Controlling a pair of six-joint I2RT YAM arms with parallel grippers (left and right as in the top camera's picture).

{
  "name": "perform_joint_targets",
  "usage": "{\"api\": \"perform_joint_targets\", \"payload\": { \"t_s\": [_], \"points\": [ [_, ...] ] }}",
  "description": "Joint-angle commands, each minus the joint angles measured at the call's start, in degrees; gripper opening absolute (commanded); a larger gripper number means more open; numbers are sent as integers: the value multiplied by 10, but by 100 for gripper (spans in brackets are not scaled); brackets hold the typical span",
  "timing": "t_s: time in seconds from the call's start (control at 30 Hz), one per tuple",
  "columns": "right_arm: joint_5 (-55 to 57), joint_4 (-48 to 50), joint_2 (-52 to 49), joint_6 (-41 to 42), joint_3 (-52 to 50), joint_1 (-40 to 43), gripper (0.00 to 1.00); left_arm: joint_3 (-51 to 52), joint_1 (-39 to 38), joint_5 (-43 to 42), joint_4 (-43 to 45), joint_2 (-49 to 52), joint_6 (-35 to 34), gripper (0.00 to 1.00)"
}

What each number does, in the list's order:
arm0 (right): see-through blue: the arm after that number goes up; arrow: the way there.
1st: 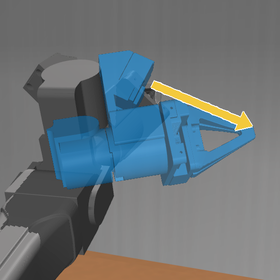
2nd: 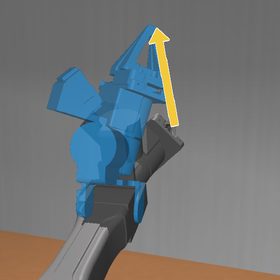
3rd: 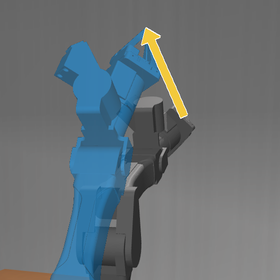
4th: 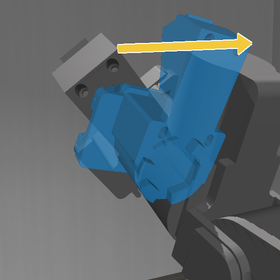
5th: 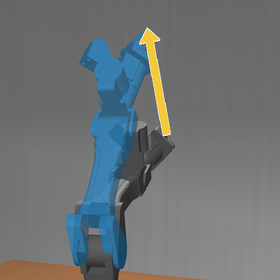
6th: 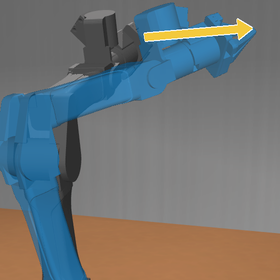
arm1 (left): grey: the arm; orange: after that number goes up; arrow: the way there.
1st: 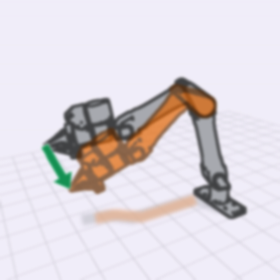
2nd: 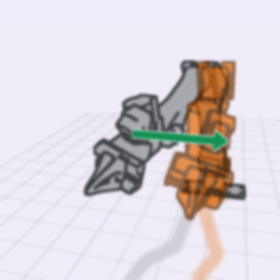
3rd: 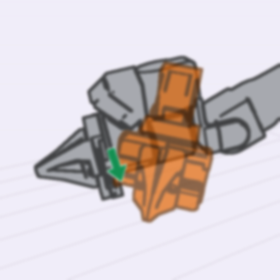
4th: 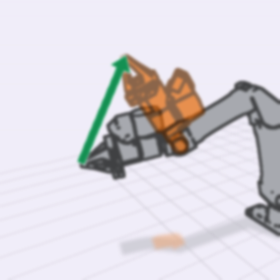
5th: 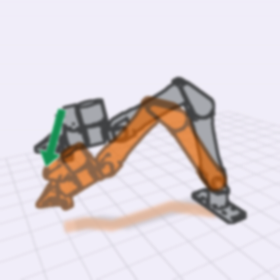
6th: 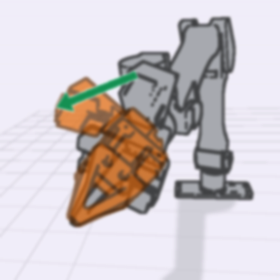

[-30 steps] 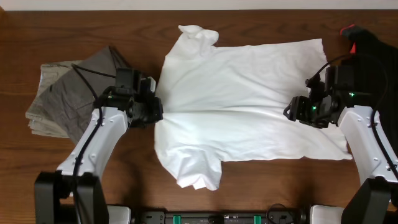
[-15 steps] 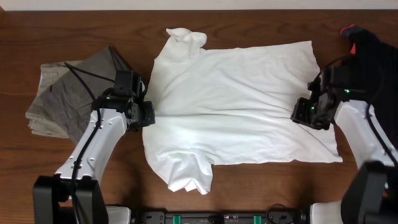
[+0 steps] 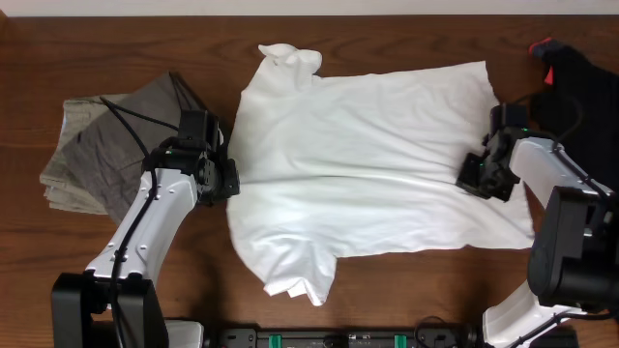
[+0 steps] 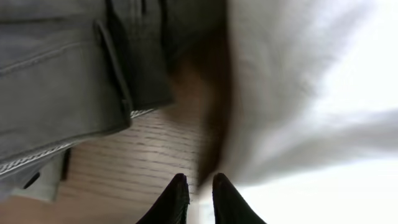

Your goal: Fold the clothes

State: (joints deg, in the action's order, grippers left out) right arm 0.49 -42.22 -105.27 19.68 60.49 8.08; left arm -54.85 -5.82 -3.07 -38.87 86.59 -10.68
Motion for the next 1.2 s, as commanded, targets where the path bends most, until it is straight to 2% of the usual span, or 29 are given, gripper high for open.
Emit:
{"api": "perform_joint_targets", "payload": {
  "t_s": [0.0,0.07,0.13,0.23,0.3,0.37,0.43,0.53,0.77,0.87,0.97,1.13,1.17],
  "points": [
    [160,-5,-50,33,-23,53,1,-7,0,26,-4,0,2,17],
    [155,-4,-50,33,-18,73,1,-7,0,26,-2,0,4,17],
    [126,-5,-50,30,-12,90,1,-7,0,24,4,0,3,24],
    [58,5,-50,1,-6,99,13,-7,0,0,17,2,3,32],
    [33,3,-50,-12,2,99,22,-6,0,-47,32,8,4,41],
    [15,-10,-50,-16,16,99,26,-5,0,-100,53,19,4,49],
    [4,-30,-49,-15,36,99,28,-5,0,-143,81,39,6,52],
    [-17,-61,-46,-21,68,99,29,-5,0,-146,111,77,5,56],
    [-188,-67,-44,-92,100,91,35,-5,0,-249,191,179,5,57],
    [-188,-64,-45,-99,95,75,37,-5,0,-308,221,205,5,58],
    [-182,-48,-45,-101,82,54,38,-5,0,-330,234,214,5,58],
    [-143,-18,-45,-68,57,28,29,-5,0,-358,240,214,5,56],
    [-131,-13,-45,-57,52,24,28,-5,0,-364,242,214,5,53]
  ]
}}
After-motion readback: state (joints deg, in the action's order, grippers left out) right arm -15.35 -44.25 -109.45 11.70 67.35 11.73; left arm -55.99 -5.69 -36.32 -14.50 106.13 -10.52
